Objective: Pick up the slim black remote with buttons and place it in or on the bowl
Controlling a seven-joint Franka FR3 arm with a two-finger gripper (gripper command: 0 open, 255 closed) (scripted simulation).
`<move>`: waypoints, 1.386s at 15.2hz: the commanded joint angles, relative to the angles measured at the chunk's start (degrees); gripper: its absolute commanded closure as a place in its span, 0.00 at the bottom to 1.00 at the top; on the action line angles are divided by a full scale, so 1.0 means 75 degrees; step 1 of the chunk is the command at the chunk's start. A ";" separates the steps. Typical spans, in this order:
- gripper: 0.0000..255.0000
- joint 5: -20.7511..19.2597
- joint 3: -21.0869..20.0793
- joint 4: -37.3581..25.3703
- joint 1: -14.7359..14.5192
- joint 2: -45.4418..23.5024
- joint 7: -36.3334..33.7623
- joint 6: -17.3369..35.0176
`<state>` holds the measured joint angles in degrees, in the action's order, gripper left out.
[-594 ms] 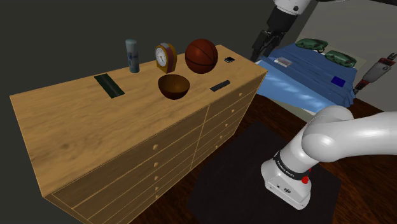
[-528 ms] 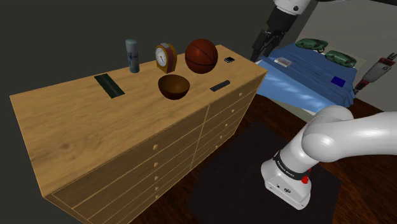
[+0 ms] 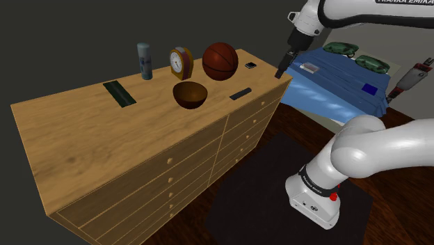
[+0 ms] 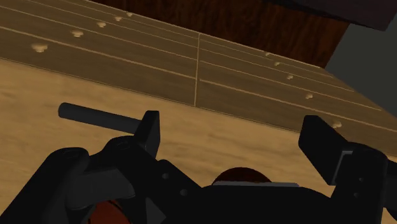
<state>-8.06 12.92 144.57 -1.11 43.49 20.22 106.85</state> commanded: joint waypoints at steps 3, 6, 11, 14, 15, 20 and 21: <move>0.00 -0.0441 0.0863 0.0189 -0.0206 -0.0691 0.1610 0.0952; 0.00 -0.0635 0.1510 0.0139 -0.0435 -0.1379 0.2794 0.1644; 0.00 -0.0543 0.2611 -0.0237 -0.1025 -0.2819 0.4893 0.2778; 0.00 -0.0090 0.3259 -0.0616 -0.1491 -0.3850 0.6325 0.3401; 0.00 0.0154 0.3458 -0.0765 -0.1650 -0.4225 0.6850 0.3589; 0.00 0.2089 0.3977 -0.1706 -0.2099 -0.6319 0.9844 0.4241; 0.00 0.2522 0.3908 -0.1934 -0.2034 -0.6743 1.0446 0.4298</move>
<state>6.75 42.08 131.72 -16.56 -3.25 92.54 138.11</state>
